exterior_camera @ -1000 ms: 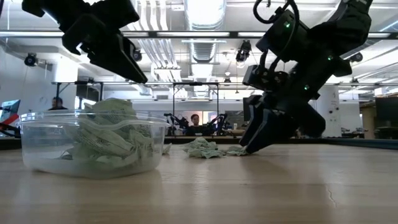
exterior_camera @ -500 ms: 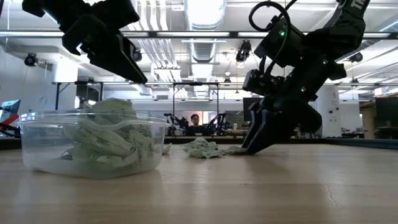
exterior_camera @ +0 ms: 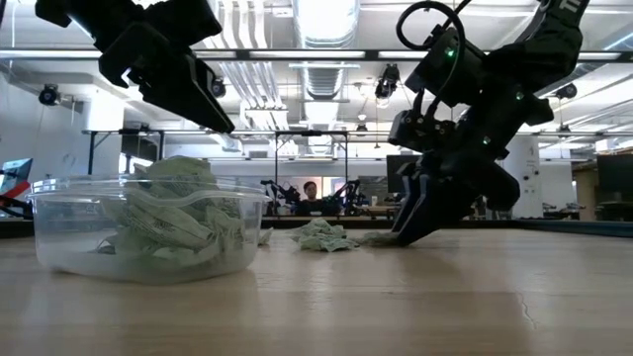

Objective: Pick and place Stevia / Truvia into bins
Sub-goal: Put the stevia packet into the transparent container

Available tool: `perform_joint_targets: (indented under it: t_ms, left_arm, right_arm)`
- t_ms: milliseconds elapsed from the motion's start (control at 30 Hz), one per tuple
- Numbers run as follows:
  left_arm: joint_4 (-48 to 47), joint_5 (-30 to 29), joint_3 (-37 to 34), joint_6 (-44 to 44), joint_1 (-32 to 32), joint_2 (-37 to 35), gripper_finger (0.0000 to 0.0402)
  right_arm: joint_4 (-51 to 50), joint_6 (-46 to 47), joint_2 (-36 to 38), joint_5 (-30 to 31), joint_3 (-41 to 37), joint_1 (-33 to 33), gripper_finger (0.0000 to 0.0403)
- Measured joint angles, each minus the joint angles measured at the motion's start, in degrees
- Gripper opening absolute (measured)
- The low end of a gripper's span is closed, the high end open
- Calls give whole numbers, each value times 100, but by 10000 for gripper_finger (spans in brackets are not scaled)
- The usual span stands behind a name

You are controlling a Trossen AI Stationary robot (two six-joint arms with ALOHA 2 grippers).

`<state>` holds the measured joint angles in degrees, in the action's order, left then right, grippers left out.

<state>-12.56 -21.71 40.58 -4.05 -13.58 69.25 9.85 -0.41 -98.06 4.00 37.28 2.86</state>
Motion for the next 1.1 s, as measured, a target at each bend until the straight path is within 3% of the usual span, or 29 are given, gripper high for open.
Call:
perform_joint_targets:
  t_ms: [567, 867, 1100]
  left_arm:
    - [-17, 0, 0, 2, 0, -2, 132]
    - [-50, 0, 0, 2, 0, -2, 132]
    - [-51, -2, -2, 45, 0, -2, 132]
  right_arm:
    - [-219, -160, 362, -147, -22, 63, 45]
    - [-114, -305, 586, -154, -20, 291, 32]
    - [512, -565, 704, -160, 19, 569, 31]
